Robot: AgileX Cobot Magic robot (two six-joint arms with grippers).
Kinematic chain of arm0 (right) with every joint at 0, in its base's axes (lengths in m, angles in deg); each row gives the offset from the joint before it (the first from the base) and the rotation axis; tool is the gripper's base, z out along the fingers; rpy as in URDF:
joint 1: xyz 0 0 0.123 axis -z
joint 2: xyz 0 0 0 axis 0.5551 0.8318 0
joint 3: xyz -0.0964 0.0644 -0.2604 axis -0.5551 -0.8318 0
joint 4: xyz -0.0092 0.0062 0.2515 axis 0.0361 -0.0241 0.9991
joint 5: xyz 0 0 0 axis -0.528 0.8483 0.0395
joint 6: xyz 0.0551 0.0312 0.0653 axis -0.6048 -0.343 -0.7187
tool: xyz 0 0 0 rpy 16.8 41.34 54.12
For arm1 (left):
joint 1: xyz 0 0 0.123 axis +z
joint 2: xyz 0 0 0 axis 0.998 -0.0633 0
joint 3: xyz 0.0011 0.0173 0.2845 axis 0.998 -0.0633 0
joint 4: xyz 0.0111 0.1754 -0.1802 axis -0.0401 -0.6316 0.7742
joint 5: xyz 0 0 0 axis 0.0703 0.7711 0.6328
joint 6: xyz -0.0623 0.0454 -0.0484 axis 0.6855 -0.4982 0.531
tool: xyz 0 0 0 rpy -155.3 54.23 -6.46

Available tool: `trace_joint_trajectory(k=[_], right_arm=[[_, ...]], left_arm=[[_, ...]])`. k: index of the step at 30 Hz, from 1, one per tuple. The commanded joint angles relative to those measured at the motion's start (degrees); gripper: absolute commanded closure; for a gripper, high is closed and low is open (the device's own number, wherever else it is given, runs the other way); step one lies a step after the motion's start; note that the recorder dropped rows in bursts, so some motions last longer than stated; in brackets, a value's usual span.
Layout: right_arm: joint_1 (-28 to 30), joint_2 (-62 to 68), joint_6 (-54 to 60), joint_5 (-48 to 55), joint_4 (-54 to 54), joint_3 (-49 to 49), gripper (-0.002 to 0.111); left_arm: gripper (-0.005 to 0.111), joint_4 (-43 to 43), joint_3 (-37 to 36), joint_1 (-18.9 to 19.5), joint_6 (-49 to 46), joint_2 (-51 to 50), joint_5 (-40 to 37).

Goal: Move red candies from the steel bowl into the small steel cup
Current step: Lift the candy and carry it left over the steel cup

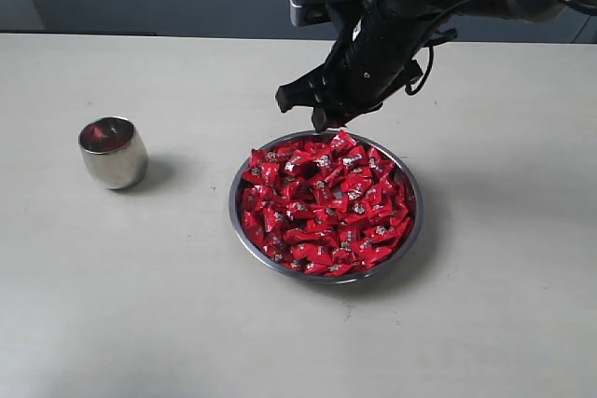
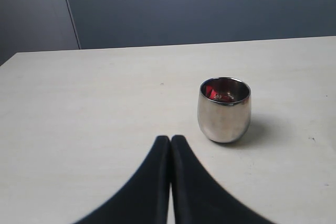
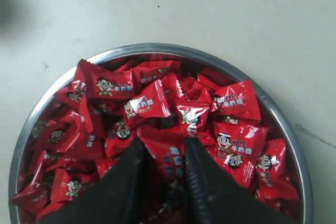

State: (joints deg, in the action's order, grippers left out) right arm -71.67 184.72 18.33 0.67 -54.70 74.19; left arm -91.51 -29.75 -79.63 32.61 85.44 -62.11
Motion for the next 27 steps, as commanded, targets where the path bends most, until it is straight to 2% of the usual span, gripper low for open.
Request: trace_joint_trajectory(k=[1,5,9,12,17,27], right_arm=[[0.2,-0.4,4.3,-3.5,4.5,0.4,0.109],[0.2,-0.2,10.3,-7.3,13.0,0.4,0.109],[0.2,3.2,12.7,-5.6,17.0,3.8,0.109],[0.2,5.8,17.3,-4.6,24.7,7.4,0.109],[-0.2,10.7,20.7,-3.0,31.1,15.0,0.109],[-6.7,23.9,21.9,2.0,39.5,33.3,0.109]], left_arm=[[0.106,0.1,-0.2,0.0,0.1,0.3,0.1],[0.106,0.1,-0.2,0.0,0.1,0.3,0.1],[0.106,0.1,-0.2,0.0,0.1,0.3,0.1],[0.106,0.1,-0.2,0.0,0.1,0.3,0.1],[0.106,0.1,-0.2,0.0,0.1,0.3,0.1],[0.106,0.1,-0.2,0.0,0.1,0.3,0.1]])
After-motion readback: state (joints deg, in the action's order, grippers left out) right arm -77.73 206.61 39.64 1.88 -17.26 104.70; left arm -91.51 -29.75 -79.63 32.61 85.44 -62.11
